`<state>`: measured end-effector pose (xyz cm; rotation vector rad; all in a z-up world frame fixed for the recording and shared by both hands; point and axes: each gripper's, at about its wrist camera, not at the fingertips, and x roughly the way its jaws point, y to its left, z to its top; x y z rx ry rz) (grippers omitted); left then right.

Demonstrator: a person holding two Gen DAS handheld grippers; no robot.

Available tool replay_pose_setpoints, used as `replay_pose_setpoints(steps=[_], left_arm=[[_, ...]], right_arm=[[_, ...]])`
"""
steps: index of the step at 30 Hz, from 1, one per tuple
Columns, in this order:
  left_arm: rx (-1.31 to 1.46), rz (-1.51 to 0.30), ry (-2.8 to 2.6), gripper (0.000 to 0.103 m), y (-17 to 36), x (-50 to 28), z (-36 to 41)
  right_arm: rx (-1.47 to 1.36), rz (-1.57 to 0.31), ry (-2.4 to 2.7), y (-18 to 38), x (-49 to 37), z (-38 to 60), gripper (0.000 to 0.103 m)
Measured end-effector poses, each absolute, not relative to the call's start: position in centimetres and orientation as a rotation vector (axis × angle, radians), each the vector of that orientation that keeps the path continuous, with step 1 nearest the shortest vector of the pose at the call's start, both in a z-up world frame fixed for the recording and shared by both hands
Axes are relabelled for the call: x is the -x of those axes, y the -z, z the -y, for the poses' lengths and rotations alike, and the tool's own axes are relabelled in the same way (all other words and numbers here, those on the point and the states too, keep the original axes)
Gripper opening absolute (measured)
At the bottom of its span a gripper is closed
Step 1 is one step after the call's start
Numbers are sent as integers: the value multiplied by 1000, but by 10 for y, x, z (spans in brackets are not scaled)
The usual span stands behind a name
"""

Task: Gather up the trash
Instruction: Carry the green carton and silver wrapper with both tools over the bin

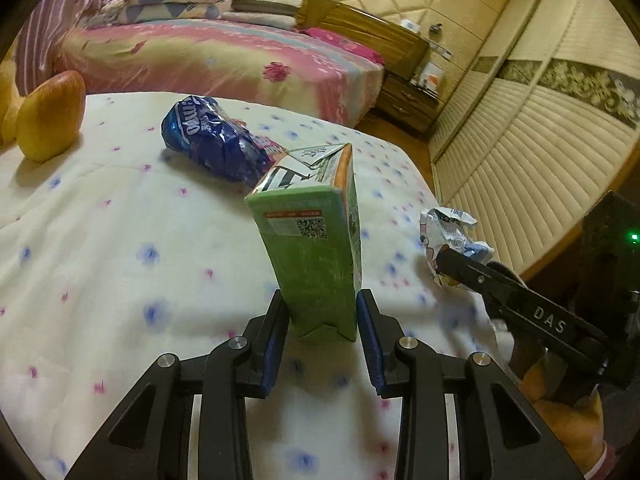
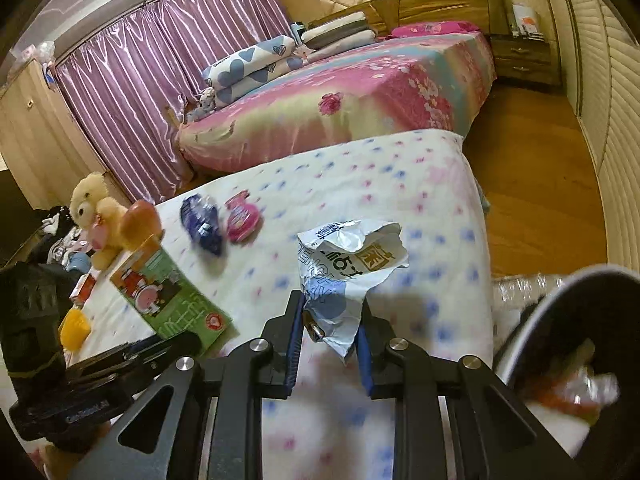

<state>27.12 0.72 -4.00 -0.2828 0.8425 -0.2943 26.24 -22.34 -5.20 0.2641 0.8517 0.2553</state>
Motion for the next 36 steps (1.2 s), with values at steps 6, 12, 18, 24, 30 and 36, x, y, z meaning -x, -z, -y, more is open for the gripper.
replay_pose_setpoints(steps=[6, 12, 18, 24, 30, 36], left_arm=[[245, -835, 327, 32, 35, -260, -1], [221, -829, 369, 32, 34, -239, 8], [177, -821, 417, 31, 29, -225, 27], [146, -823, 457, 31, 26, -216, 47], [113, -835, 493, 31, 25, -213, 69], [81, -839, 530, 31, 23, -212, 89]], right_arm=[[-268, -841, -247, 46, -228, 225, 24], [-288, -826, -215, 41, -200, 235, 24], [-310, -817, -174, 39, -178, 252, 24], [-333, -794, -127, 35, -159, 275, 24], [-351, -784, -78, 35, -145, 296, 24], [-364, -772, -39, 33, -134, 311, 24]])
